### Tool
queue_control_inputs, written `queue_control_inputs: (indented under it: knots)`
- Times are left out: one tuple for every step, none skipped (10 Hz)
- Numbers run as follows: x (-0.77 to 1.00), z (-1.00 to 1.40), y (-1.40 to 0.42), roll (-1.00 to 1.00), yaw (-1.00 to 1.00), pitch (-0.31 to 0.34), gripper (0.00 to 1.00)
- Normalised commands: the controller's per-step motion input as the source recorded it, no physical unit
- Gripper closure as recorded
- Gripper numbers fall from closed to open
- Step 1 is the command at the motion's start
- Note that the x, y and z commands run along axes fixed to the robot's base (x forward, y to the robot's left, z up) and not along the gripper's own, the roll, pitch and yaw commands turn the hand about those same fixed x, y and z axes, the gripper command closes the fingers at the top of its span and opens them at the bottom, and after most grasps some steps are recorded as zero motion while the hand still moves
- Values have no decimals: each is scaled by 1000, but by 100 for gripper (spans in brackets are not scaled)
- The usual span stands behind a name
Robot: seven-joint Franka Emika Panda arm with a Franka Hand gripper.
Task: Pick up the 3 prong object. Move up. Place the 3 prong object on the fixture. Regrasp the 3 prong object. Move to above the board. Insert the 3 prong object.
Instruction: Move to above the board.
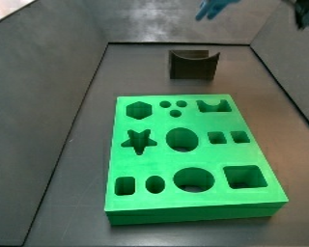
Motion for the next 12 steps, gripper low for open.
queue_control_inputs:
  knots:
    - [135, 1000, -33, -20, -3, 96, 100]
    - [121, 1000, -37, -22, 19, 143, 100]
    - [120, 1000, -38, -26, 32, 156, 100]
    - [113, 1000, -38, -31, 61, 174, 100]
    - [108, 1000, -40, -35, 74, 173, 100]
    - [83, 815, -34, -38, 103, 168, 100]
    - [63, 649, -26, -40, 119, 159, 100]
    - [43, 437, -23, -44, 134, 137, 100]
    - [37, 333, -21, -45, 140, 127, 100]
    - [-945, 119, -1000, -1000, -175, -44, 100]
    - [-967, 85, -1000, -1000, -177, -68, 100]
    - [-1000, 81, -951, -1000, -174, -93, 100]
